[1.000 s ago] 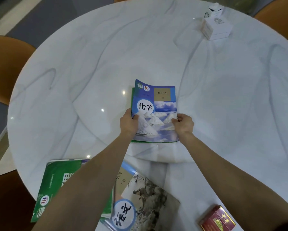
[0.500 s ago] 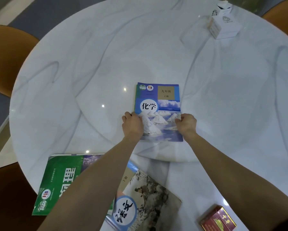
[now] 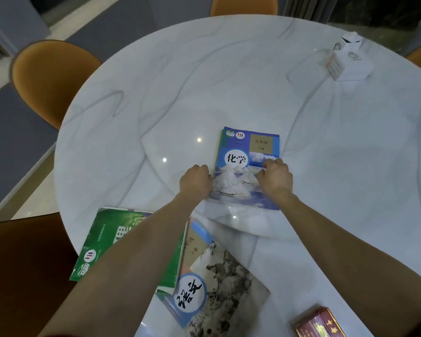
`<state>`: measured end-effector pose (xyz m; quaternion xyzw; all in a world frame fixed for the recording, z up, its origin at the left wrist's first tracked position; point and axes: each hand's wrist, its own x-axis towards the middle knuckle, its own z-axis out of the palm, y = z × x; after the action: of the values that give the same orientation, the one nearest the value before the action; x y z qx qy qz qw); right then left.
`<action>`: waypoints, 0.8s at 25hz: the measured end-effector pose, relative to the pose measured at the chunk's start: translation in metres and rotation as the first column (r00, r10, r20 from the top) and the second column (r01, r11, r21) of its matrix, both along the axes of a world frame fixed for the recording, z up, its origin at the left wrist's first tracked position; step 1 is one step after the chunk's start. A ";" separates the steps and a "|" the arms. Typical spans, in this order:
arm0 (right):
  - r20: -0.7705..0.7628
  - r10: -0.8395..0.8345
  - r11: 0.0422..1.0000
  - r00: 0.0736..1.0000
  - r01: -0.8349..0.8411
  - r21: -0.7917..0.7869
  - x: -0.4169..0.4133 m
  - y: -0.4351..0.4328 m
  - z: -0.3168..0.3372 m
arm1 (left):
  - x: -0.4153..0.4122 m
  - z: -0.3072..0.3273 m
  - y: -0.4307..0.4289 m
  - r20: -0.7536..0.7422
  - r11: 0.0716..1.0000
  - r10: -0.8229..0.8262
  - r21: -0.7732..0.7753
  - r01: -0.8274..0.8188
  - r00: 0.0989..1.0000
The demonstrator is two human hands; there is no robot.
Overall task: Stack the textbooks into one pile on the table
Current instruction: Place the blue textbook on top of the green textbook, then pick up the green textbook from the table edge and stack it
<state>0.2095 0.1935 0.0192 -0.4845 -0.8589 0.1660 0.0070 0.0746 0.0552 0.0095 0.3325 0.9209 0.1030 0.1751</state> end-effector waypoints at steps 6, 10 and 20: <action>-0.036 0.267 0.963 0.963 -0.267 -0.021 -0.027 -0.048 0.025 | -0.011 0.021 -0.049 -0.103 1.000 -0.004 0.003 0.004 0.995; -0.067 0.435 0.898 0.898 -0.438 -0.036 -0.048 -0.086 0.035 | -0.012 0.032 -0.094 -0.155 0.997 0.075 0.008 -0.075 0.985; 0.037 0.785 0.619 0.618 -0.780 -0.091 -0.097 -0.181 0.029 | 0.004 0.030 -0.217 -0.128 0.932 0.362 0.028 -0.361 0.924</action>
<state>0.1121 0.0126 0.0483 -0.0678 -0.9778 0.1625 -0.1132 0.0789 -0.1616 0.0399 0.1635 0.9757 0.1135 0.0918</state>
